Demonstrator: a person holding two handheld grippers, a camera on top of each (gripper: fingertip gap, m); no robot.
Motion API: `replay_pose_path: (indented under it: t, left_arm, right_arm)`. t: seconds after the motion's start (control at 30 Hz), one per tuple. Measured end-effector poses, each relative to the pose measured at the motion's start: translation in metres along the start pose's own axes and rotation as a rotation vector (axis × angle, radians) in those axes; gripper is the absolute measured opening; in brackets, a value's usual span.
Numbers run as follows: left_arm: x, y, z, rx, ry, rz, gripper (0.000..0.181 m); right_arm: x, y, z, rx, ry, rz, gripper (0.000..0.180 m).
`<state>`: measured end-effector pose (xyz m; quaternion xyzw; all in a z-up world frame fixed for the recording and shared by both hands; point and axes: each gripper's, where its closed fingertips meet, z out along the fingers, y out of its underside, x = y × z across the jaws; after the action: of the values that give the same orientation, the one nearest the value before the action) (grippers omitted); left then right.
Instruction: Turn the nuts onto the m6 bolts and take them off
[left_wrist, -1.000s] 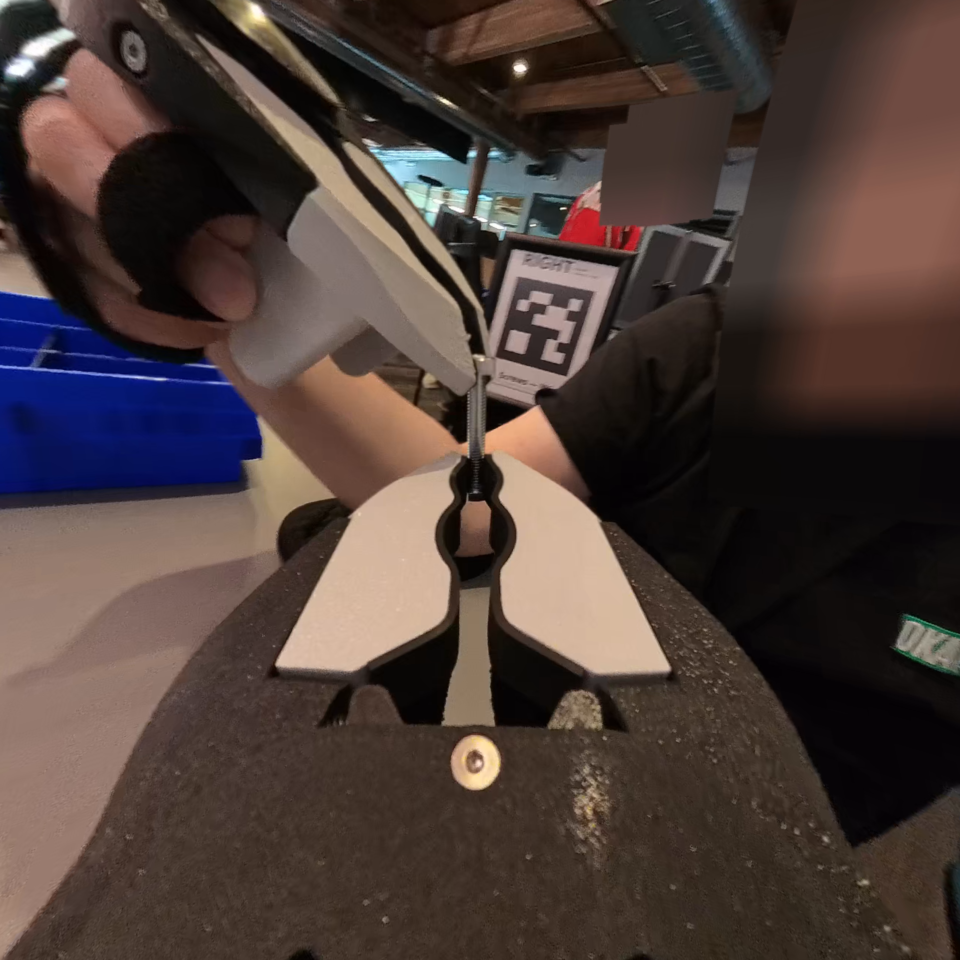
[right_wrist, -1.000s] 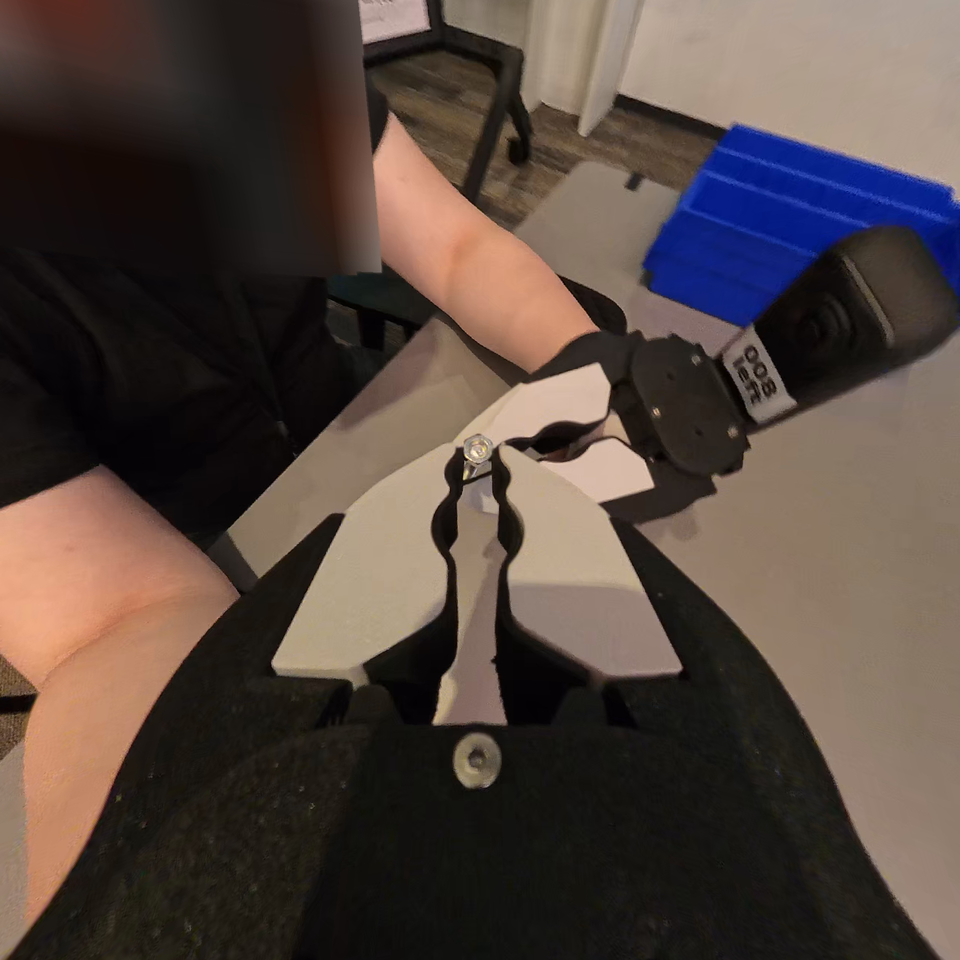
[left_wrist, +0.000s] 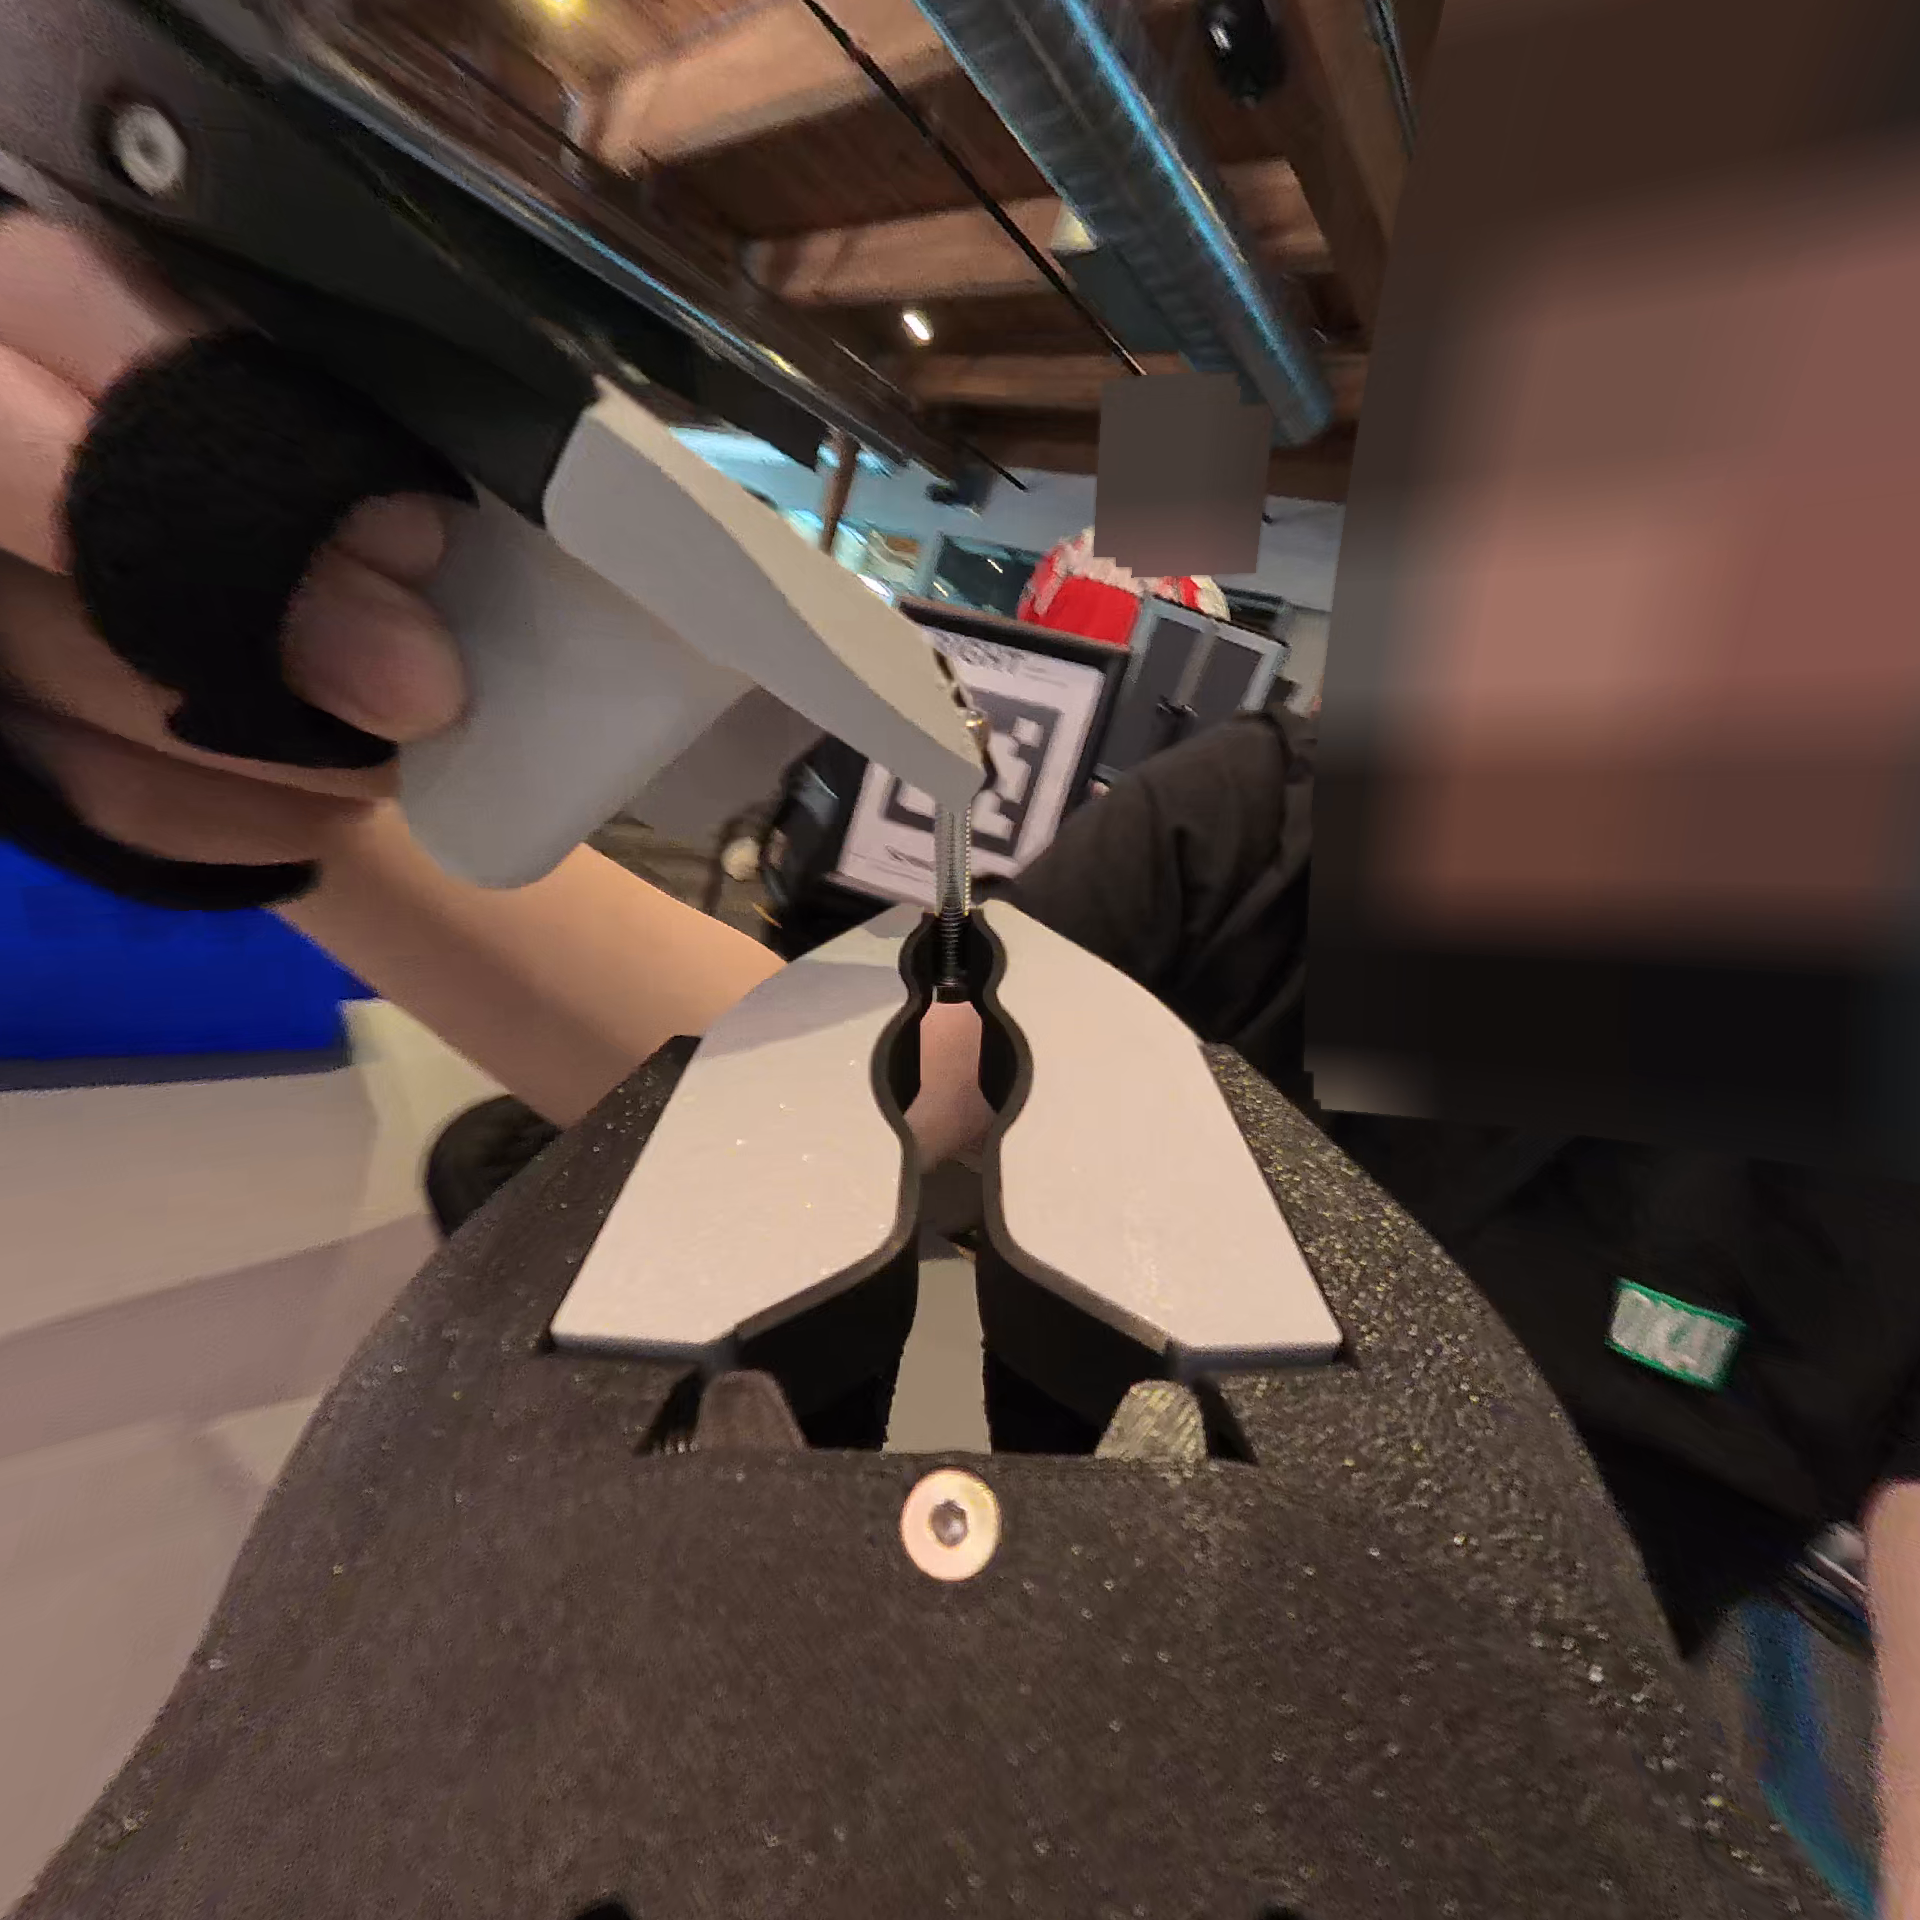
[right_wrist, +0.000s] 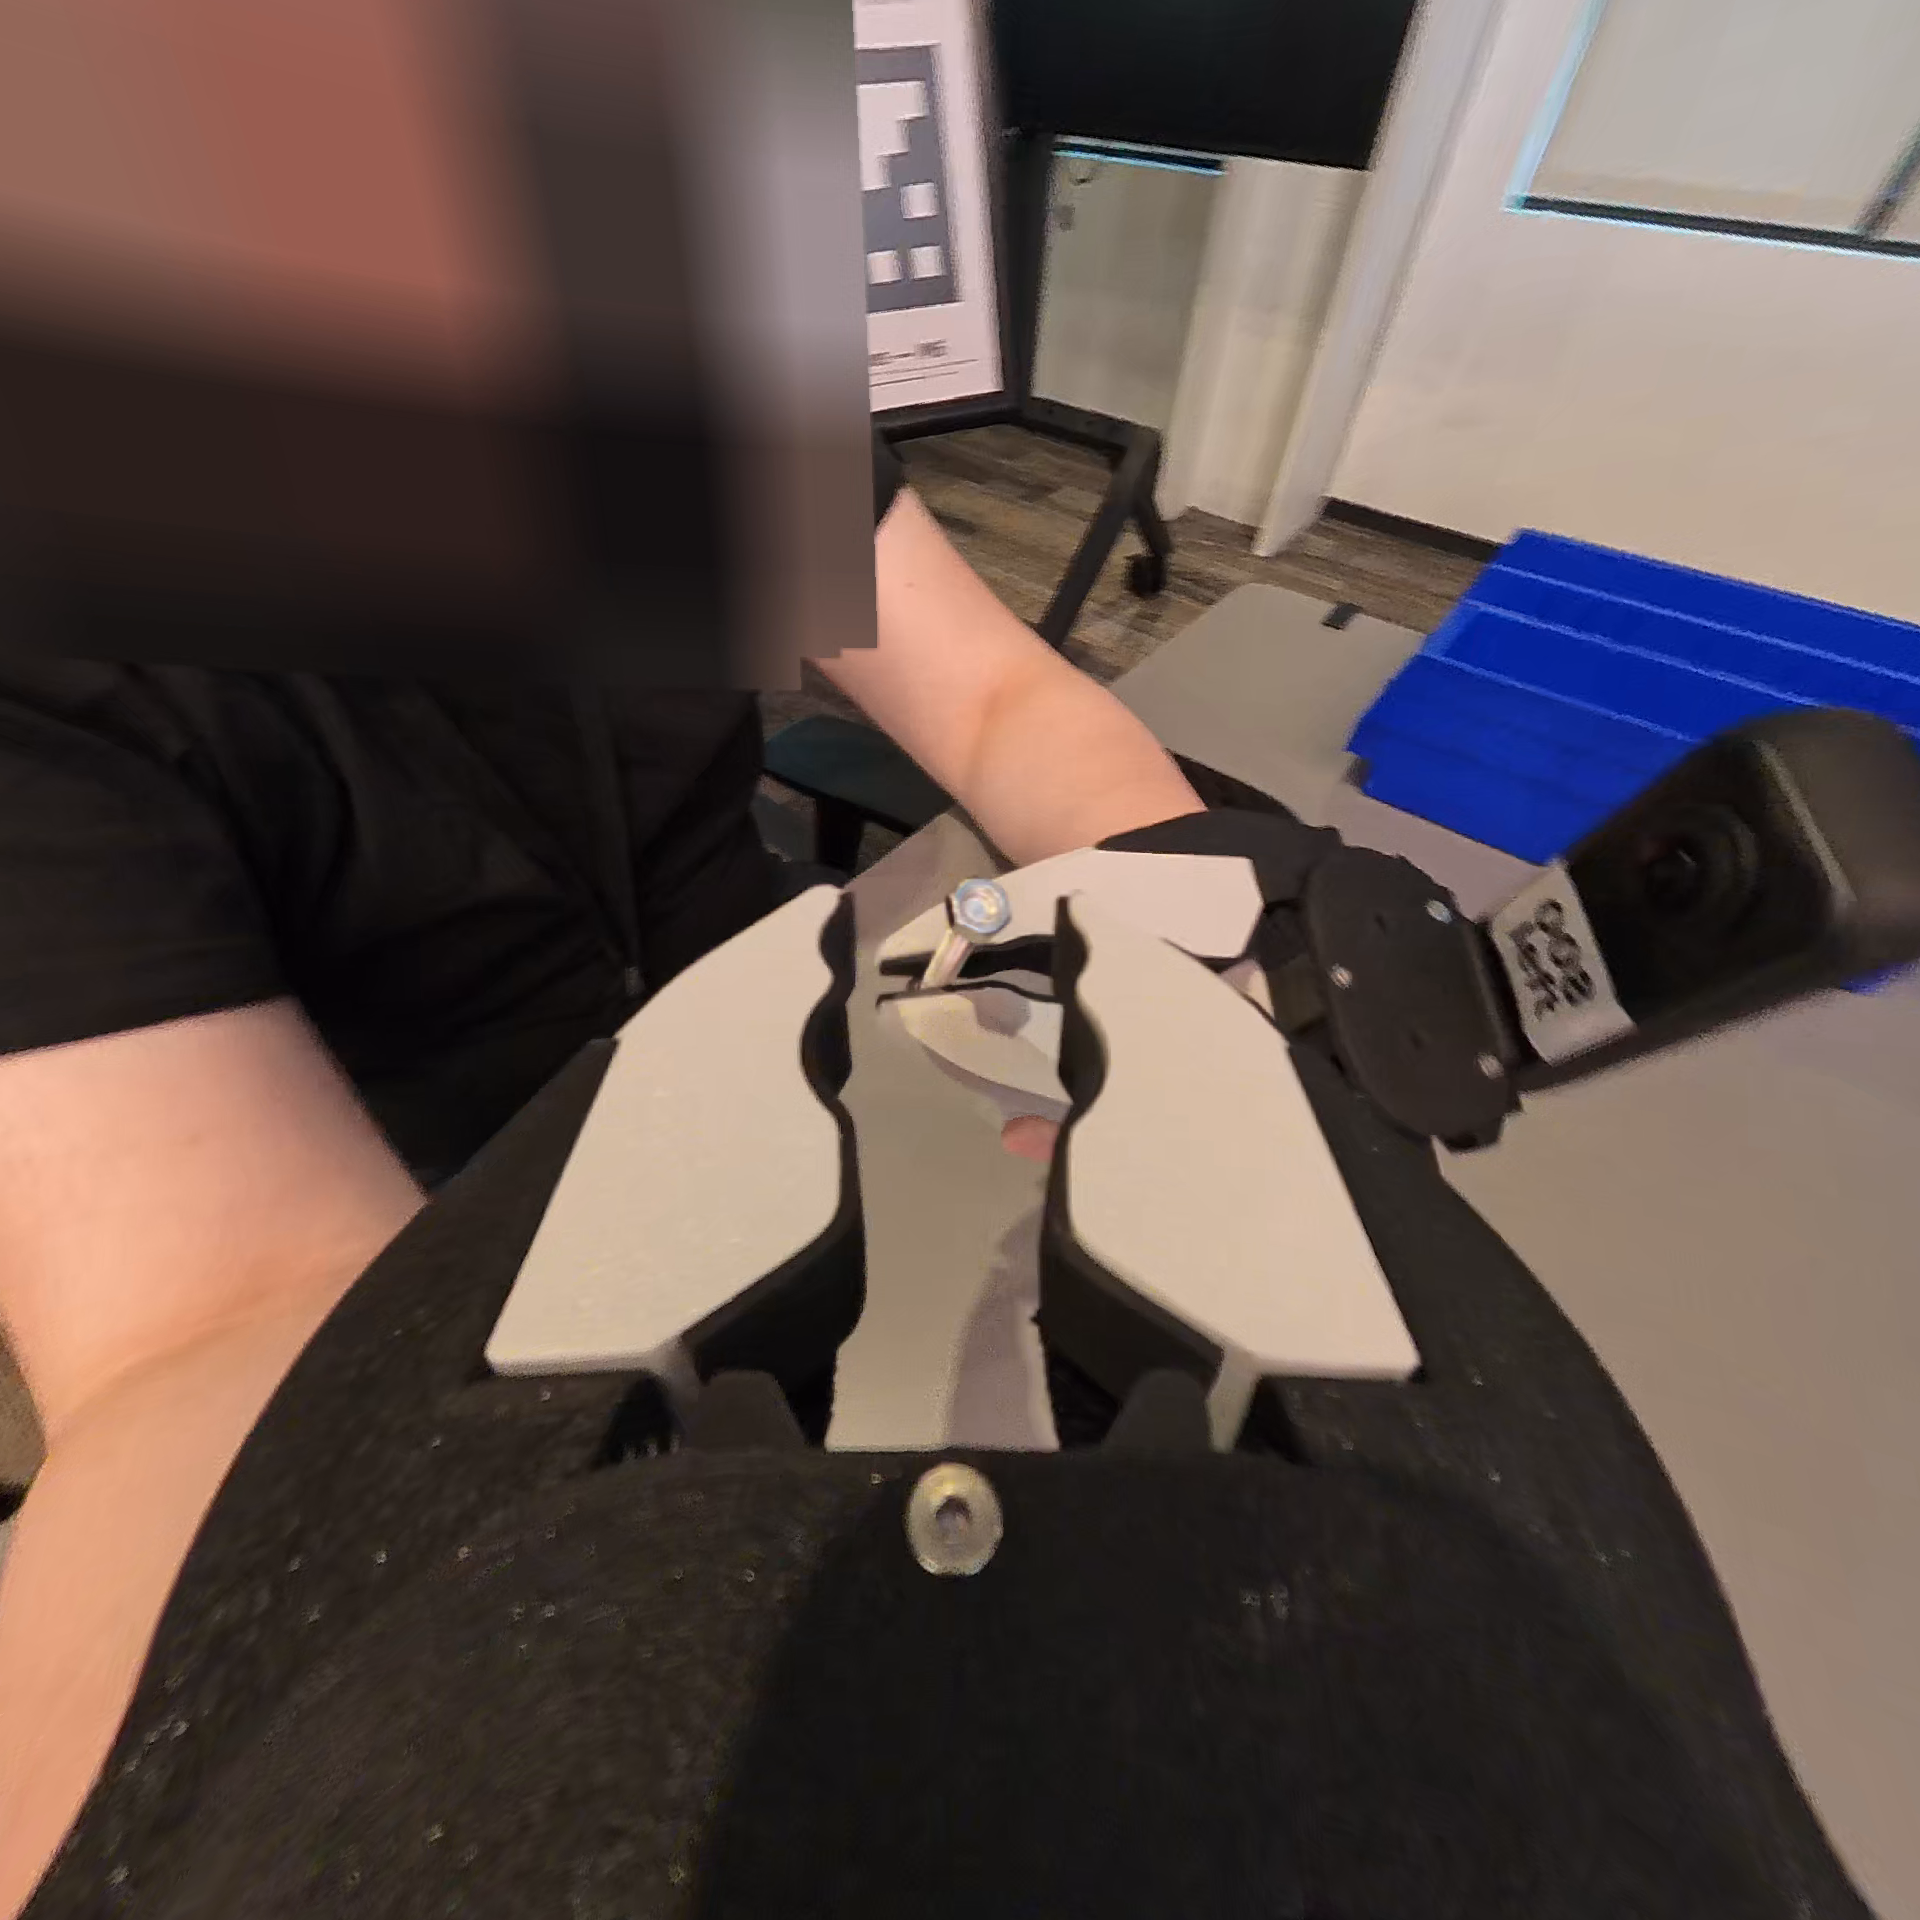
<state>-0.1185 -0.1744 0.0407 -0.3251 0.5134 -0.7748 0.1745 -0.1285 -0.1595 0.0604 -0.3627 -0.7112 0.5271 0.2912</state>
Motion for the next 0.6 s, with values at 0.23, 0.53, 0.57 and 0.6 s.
replay_pose_path:
  t: [0.23,0.53,0.57,0.6]
  left_arm:
    - [-0.042,-0.024,-0.035,0.055,-0.404,0.175,0.005]
    - [-0.091,-0.050,-0.105,0.074,-1.109,0.413,0.005]
    - [-0.094,-0.049,-0.109,0.055,-1.156,0.422,0.005]
    - [-0.097,-0.047,-0.111,0.035,-1.189,0.421,0.005]
  right_arm:
    - [0.051,-0.010,-0.029,-0.007,0.394,0.124,0.046]
    - [0.098,0.001,-0.095,-0.081,1.040,0.540,0.032]
    - [0.101,0.002,-0.096,-0.093,1.087,0.561,0.031]
    - [0.103,0.004,-0.096,-0.111,1.125,0.591,0.029]
